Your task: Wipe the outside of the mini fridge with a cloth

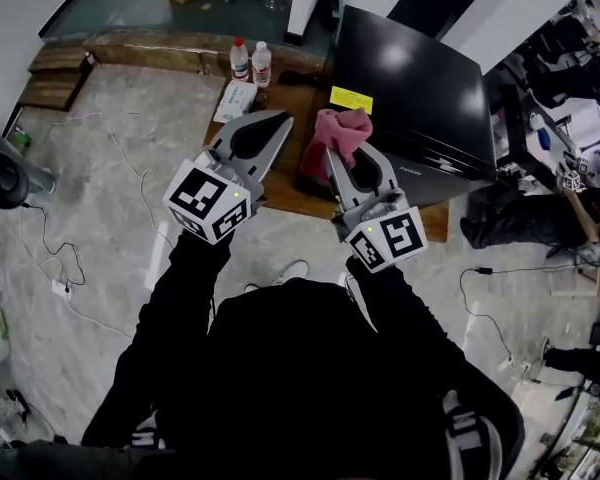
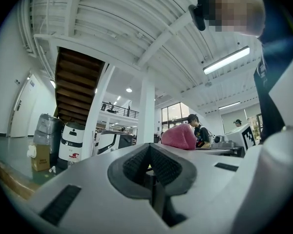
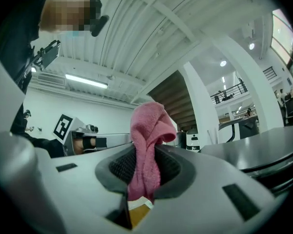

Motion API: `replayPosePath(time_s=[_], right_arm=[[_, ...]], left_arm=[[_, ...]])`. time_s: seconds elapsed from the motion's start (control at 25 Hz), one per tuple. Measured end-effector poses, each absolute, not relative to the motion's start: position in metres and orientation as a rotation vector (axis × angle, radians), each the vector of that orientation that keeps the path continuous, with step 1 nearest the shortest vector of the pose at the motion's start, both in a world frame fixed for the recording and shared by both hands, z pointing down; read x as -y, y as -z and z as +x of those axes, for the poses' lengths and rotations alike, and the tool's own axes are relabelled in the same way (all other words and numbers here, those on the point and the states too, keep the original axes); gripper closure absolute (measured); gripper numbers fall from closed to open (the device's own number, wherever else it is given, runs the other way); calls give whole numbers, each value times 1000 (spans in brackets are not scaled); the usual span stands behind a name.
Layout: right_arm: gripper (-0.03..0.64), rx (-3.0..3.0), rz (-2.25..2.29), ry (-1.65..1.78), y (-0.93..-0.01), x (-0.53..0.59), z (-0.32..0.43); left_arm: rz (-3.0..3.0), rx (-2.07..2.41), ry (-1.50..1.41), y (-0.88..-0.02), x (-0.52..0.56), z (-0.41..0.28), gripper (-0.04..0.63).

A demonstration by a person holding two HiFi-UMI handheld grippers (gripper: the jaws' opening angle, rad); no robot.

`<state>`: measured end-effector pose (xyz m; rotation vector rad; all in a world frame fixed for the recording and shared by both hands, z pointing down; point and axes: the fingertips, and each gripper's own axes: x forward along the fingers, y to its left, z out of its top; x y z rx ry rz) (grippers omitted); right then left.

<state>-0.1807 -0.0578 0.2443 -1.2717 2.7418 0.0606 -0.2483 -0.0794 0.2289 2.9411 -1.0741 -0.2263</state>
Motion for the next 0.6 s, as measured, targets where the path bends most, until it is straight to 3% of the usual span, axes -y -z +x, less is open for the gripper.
replayPosePath(time_s=[0.6], right_arm=[[528, -2781, -1132, 28, -275, 111, -266]], left_arm=[[2912, 1093, 181, -256, 195, -295, 589]])
